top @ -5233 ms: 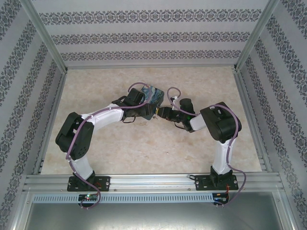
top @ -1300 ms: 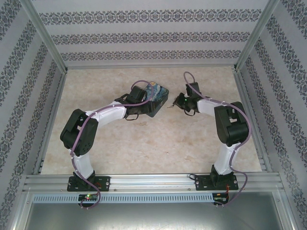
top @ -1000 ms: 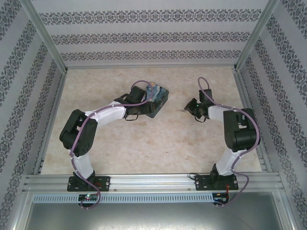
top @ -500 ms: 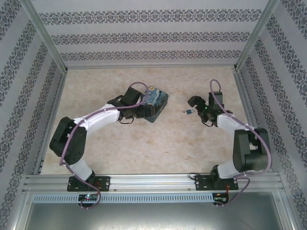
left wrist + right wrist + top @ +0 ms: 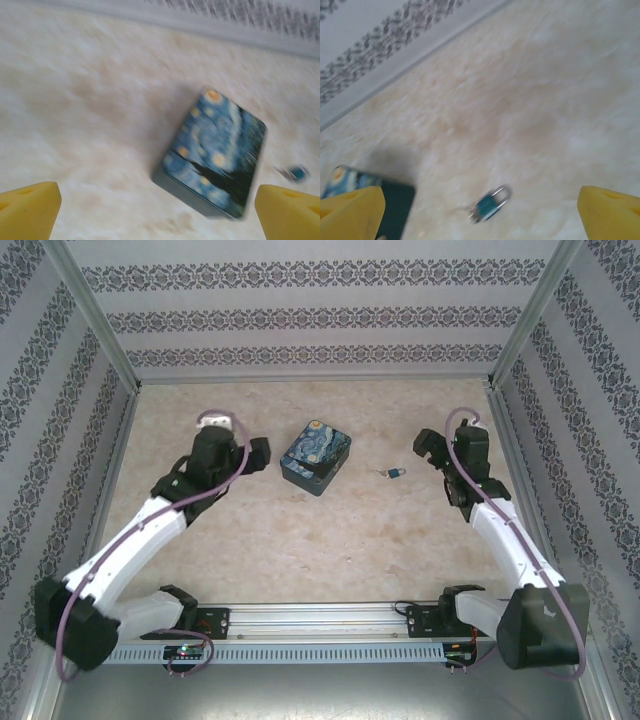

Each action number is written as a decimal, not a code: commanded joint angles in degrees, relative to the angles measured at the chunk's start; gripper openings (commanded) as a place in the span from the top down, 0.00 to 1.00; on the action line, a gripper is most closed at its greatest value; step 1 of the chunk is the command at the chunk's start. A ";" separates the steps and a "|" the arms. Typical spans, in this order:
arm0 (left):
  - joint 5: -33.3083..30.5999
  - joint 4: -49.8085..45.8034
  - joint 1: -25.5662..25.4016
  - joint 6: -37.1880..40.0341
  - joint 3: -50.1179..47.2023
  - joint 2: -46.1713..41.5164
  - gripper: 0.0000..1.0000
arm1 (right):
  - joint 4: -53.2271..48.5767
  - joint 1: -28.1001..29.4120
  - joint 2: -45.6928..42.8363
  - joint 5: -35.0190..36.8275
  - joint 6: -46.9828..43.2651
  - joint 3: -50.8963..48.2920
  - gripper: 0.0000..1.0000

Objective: Unlock the padlock with the key

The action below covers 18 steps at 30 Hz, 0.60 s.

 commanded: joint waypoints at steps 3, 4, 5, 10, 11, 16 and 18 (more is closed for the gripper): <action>-14.95 17.75 4.97 14.41 -15.02 -10.63 0.00 | 8.13 0.33 0.75 15.08 -13.43 -6.13 0.02; -14.96 18.37 6.86 15.33 -16.68 -11.39 0.00 | 11.18 0.33 1.39 15.58 -13.97 -7.66 0.02; -14.74 19.23 8.51 15.87 -18.04 -11.58 0.01 | 13.85 0.33 1.85 15.85 -14.28 -9.04 0.02; -9.56 27.16 17.19 17.17 -24.42 -8.35 0.00 | 29.28 0.45 5.59 17.04 -18.13 -15.16 0.02; -8.54 28.48 18.24 17.57 -24.71 -6.96 0.00 | 32.81 0.51 6.26 16.98 -19.02 -16.31 0.02; -4.71 43.28 20.85 18.79 -29.04 2.64 0.00 | 43.63 0.47 11.40 14.77 -22.89 -19.02 0.02; -3.46 48.99 20.91 19.46 -29.75 7.82 0.00 | 48.36 0.51 13.97 13.08 -23.71 -20.26 0.02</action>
